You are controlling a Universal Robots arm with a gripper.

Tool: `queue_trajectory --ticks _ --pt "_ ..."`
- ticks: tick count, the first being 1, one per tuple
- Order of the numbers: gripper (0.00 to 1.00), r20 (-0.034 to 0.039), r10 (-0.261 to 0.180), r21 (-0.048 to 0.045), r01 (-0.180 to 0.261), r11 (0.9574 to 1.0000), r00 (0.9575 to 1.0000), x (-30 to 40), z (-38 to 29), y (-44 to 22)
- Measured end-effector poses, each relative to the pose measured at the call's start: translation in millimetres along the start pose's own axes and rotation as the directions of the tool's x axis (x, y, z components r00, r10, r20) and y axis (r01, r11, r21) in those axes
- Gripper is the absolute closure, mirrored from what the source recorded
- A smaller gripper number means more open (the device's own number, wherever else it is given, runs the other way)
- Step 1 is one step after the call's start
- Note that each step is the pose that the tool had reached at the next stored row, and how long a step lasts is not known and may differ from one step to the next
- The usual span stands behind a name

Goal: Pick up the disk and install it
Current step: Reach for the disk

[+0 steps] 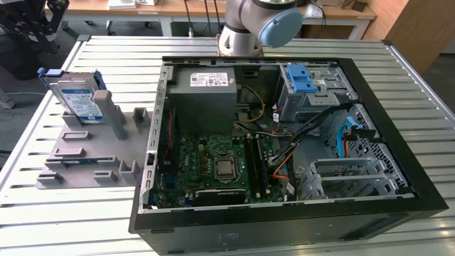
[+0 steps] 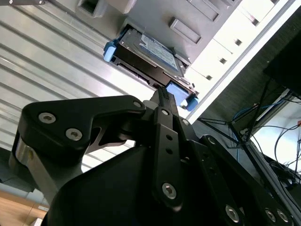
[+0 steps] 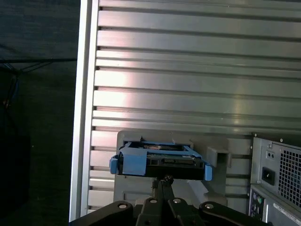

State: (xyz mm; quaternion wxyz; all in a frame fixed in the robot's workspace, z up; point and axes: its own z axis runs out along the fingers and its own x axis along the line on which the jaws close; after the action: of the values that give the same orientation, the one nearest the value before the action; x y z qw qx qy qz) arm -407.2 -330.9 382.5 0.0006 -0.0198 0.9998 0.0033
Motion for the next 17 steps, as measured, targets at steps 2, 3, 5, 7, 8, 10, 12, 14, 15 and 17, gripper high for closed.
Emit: queue_trajectory --ticks 2,3,5,7,8,10,12,14,15,17 --pt "0.89 -0.0001 0.0 0.0002 0.0 1.0 1.0 3.8 0.3 1.3" --pt "0.89 -0.0001 0.0 0.0003 0.0 1.0 1.0 5.7 0.5 2.0" --pt "0.89 0.0 0.0 0.0003 0.0 1.0 1.0 9.7 0.9 3.4" --pt "0.89 0.0 0.0 0.0002 0.0 1.0 1.0 13.4 1.2 4.7" --pt "0.89 0.0 0.0 0.0003 0.0 1.0 1.0 15.4 1.3 5.3" --pt "0.89 0.0 0.0 0.0003 0.0 1.0 1.0 19.1 1.7 6.3" --pt "0.89 -0.0001 0.0 0.0004 0.0 1.0 1.0 22.9 2.0 7.1" --pt "0.89 -0.0001 0.0 0.0004 0.0 1.0 1.0 26.6 2.3 7.9" --pt "0.89 -0.0001 0.0 0.0004 0.0 1.0 1.0 29.8 2.4 8.3" --pt "0.89 0.0 0.0 0.0004 0.0 1.0 1.0 34.4 2.8 8.9"
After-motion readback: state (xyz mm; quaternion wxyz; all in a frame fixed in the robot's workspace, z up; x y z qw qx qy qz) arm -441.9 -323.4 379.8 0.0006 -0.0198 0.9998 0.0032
